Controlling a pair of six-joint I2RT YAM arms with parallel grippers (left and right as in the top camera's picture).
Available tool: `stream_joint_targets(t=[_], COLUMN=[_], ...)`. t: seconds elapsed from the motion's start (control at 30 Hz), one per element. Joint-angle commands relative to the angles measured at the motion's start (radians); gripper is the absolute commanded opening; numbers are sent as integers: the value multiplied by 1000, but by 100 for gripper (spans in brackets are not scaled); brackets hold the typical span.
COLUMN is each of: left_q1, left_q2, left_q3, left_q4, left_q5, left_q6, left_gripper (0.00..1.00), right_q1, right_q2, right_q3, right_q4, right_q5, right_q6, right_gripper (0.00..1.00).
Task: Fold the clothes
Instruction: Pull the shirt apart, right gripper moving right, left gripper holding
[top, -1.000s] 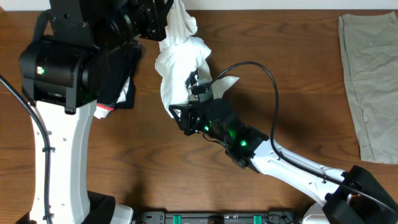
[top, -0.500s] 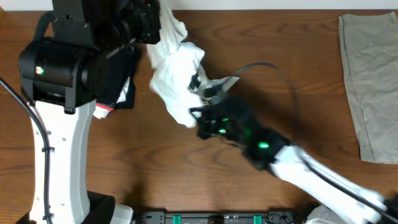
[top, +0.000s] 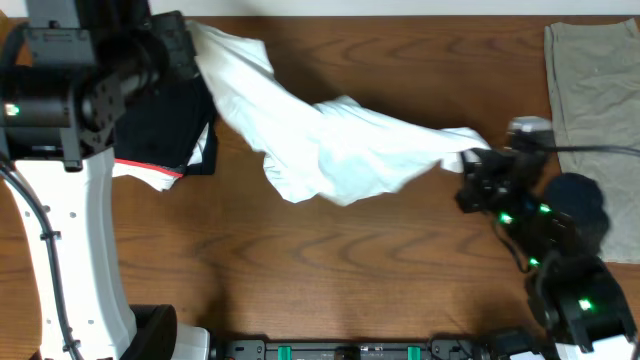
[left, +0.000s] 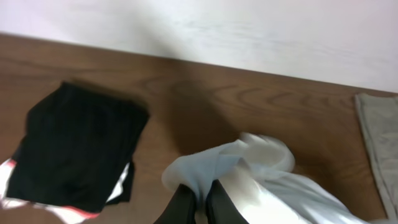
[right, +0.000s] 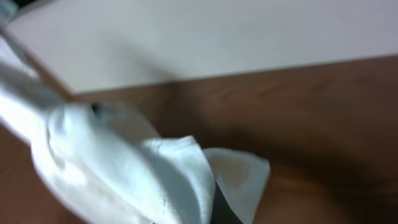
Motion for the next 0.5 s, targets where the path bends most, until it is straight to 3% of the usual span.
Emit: stream_joint_targets(t=[0.0, 0.47], left_q1=[35, 37], left_q2=[-46, -209], left_q3=[25, 25], left_q4=[-7, -58], left_q5=[-20, -89], left_q6=[12, -54], left_gripper=[6, 6], right_q1=[-85, -229], right_q2=[-38, 135], right_q3=[27, 399], right_q4=[-11, -341], right_q5=[-19, -64], right_q6=[-72, -188], right_gripper=[1, 1])
